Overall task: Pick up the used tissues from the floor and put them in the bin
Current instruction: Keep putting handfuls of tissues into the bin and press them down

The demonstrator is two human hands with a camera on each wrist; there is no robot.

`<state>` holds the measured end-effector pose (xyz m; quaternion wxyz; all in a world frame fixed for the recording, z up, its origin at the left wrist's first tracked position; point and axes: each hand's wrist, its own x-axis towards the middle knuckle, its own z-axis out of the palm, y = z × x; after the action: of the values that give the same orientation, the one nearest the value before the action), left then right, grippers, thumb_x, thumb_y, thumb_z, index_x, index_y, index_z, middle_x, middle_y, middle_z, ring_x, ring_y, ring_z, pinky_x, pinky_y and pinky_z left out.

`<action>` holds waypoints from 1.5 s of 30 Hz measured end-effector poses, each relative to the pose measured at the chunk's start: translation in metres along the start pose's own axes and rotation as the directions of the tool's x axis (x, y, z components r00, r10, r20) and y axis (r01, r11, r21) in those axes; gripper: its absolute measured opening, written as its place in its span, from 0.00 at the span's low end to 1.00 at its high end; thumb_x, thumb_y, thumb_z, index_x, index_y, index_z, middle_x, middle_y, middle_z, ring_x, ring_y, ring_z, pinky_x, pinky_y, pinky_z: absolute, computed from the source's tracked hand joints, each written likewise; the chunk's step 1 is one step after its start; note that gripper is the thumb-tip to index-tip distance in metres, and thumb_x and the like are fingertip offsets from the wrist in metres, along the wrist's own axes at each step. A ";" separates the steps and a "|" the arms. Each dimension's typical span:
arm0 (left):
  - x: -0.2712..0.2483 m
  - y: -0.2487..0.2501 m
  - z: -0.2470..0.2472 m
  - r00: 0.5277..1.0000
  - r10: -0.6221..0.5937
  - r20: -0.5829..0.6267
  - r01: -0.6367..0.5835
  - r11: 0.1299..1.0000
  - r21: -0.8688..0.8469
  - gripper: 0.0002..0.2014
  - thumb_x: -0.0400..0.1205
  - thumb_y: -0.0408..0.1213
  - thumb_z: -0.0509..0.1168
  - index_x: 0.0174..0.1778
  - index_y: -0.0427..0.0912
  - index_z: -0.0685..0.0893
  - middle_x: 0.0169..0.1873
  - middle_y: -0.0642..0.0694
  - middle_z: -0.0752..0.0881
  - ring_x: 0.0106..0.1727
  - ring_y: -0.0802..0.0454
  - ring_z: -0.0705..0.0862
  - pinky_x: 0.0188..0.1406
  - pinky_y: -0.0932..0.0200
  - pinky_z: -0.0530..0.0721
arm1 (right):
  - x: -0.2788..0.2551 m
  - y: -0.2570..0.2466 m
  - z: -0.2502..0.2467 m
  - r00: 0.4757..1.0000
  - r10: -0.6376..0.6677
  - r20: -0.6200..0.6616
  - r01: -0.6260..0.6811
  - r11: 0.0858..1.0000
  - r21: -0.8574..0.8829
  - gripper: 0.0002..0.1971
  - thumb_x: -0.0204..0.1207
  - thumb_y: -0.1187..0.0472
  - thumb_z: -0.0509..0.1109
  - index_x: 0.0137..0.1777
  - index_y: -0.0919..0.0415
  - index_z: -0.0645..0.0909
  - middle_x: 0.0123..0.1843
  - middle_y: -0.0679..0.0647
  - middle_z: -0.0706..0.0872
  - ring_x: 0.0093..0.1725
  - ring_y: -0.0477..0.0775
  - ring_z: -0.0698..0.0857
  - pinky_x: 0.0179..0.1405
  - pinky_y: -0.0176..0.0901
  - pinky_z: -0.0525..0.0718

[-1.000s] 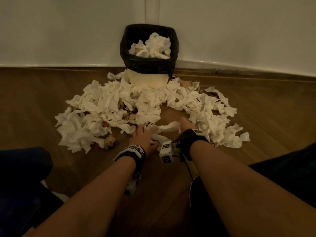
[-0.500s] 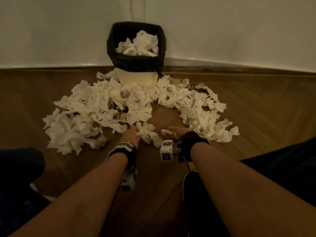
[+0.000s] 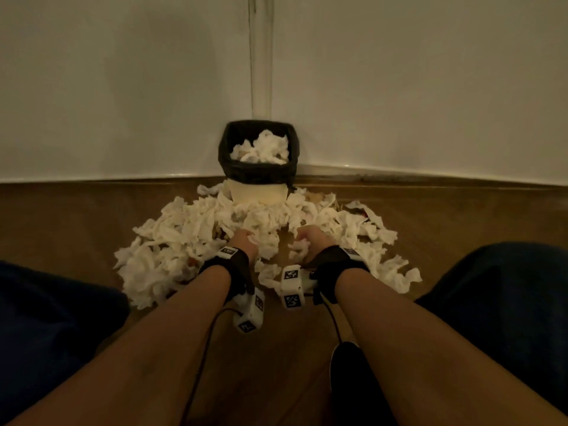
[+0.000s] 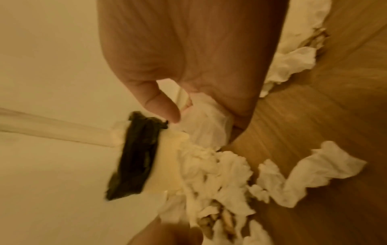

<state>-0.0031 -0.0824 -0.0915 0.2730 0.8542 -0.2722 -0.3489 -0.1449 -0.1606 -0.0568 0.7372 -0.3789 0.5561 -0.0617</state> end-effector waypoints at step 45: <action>-0.071 0.175 -0.167 0.729 0.534 -0.429 -0.628 0.771 -0.107 0.06 0.78 0.36 0.68 0.45 0.51 0.78 0.42 0.39 0.87 0.40 0.41 0.88 0.37 0.52 0.86 | -0.098 -0.173 -0.016 0.669 -0.743 -0.020 0.682 0.625 -0.381 0.04 0.85 0.62 0.56 0.56 0.62 0.67 0.42 0.63 0.87 0.35 0.57 0.85 0.31 0.41 0.75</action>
<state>0.0302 -0.1121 0.1566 0.5185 0.7343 -0.4250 -0.1061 -0.1380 -0.2405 0.1262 0.5222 -0.6831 0.4239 -0.2848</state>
